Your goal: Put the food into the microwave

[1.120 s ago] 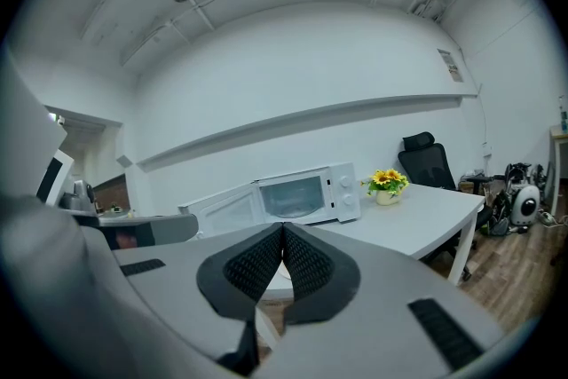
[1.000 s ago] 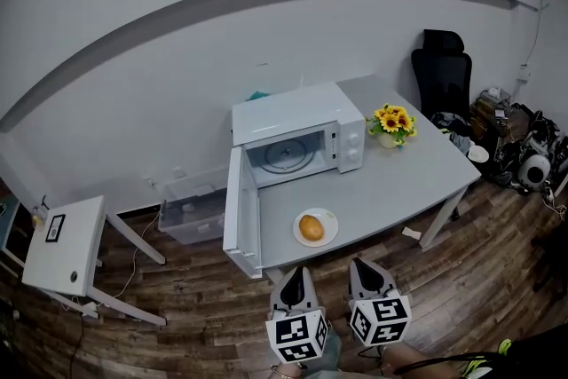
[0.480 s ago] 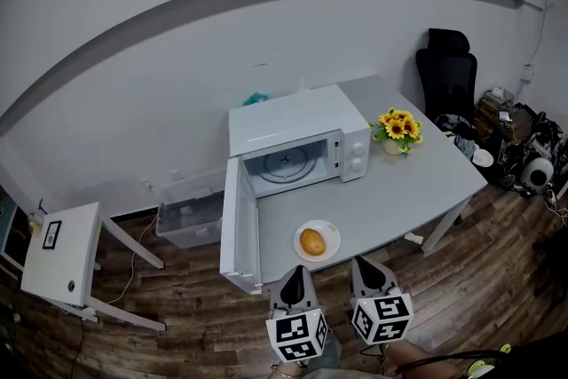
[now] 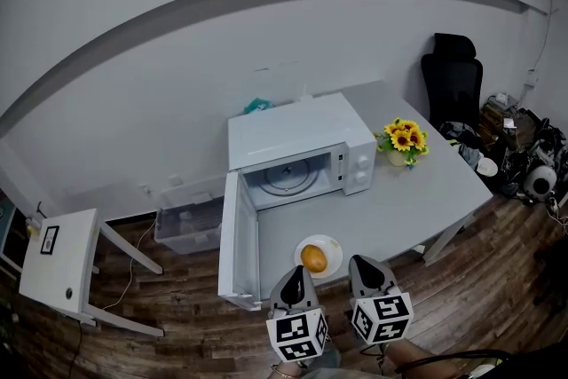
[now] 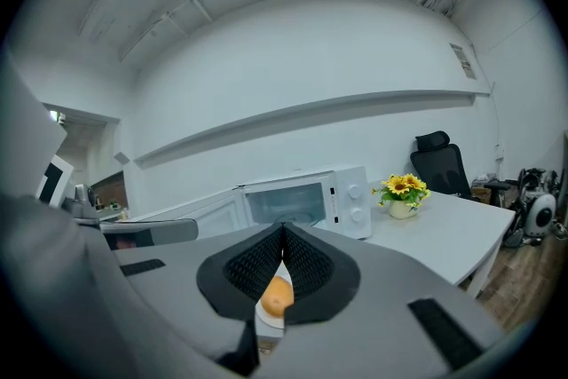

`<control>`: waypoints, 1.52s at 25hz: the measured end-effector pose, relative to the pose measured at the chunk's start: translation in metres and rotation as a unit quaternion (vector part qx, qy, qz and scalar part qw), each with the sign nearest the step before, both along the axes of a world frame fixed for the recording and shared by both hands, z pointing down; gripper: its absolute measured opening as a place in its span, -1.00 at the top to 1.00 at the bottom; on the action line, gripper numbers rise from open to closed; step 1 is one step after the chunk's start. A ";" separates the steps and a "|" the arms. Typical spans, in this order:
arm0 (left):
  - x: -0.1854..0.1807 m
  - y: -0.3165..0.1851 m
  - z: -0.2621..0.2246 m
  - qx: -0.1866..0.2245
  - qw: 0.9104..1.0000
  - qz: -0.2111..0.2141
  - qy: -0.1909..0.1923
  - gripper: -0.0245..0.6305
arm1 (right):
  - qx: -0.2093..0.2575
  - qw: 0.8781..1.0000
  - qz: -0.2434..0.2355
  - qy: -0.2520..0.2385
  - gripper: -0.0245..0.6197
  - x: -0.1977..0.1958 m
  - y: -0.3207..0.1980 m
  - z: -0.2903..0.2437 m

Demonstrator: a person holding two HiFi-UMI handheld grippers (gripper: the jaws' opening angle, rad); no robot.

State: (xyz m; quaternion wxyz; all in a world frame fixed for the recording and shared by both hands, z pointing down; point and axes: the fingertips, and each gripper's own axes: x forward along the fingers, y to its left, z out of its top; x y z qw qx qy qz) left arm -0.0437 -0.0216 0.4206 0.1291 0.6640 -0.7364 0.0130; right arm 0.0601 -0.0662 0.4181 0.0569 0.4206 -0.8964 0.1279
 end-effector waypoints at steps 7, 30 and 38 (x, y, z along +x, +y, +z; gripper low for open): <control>-0.010 -0.030 -0.002 0.001 1.000 -0.003 0.005 0.92 | 0.004 1.000 -0.011 0.001 0.88 -0.014 -0.030 -0.005; -0.069 -0.109 -0.004 -0.007 0.998 -0.062 -0.001 0.92 | 0.009 0.998 -0.069 -0.004 0.88 -0.076 -0.119 -0.013; -0.062 -0.117 -0.007 -0.019 0.996 -0.086 0.003 0.92 | 0.002 0.993 -0.118 0.000 0.88 -0.089 -0.128 -0.015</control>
